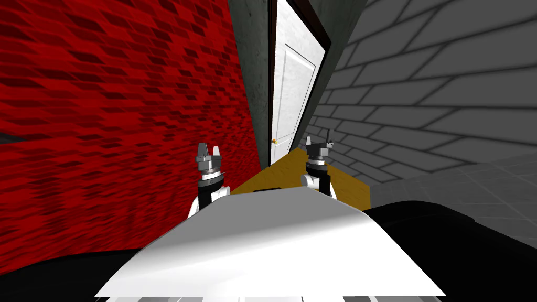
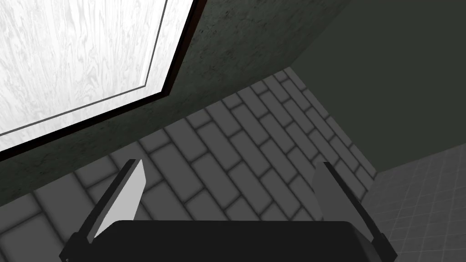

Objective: Pull the door open

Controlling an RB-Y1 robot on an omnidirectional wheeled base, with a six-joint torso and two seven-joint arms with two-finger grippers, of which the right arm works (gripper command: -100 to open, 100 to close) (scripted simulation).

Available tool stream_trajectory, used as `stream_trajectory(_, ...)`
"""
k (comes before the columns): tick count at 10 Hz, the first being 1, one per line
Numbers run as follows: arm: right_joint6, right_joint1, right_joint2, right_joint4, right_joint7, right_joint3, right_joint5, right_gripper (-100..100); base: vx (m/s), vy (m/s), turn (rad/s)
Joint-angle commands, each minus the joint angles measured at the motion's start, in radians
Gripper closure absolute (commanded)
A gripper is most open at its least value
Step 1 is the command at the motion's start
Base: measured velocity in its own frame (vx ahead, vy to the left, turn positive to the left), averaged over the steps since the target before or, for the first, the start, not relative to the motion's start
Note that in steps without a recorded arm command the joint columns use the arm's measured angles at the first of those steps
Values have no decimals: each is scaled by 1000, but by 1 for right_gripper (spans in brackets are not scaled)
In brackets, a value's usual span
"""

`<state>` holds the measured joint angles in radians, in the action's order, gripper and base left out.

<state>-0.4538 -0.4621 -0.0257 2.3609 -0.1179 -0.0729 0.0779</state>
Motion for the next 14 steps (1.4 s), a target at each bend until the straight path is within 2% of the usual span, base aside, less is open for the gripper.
stream_trajectory(1, -5, 5, -3, -22, 29, -3, -4, -100, 41, -110, 157)
stream_trajectory(4, -16, 18, -8, -74, 101, -12, -14, -100, 31, -29, 121)
stream_trajectory(6, -27, 31, -12, -128, 163, -21, -25, -100, 41, -60, 152)
stream_trajectory(7, -27, 31, -12, -128, 169, -21, -25, -100, 34, -66, 68)
stream_trajectory(9, -40, 46, -17, -187, 231, -31, -37, -100, 41, -70, 169)
stream_trajectory(10, -40, 46, -17, -191, 244, -31, -37, -100, 37, -66, 61)
stream_trajectory(12, -55, 64, -21, -254, 310, -42, -50, -100, 49, -55, 138)
stream_trajectory(13, -55, 64, -21, -262, 324, -42, -50, -100, 33, -59, 101)
stream_trajectory(14, -63, 73, -24, -301, 364, -49, -58, -100, 40, -70, 130)
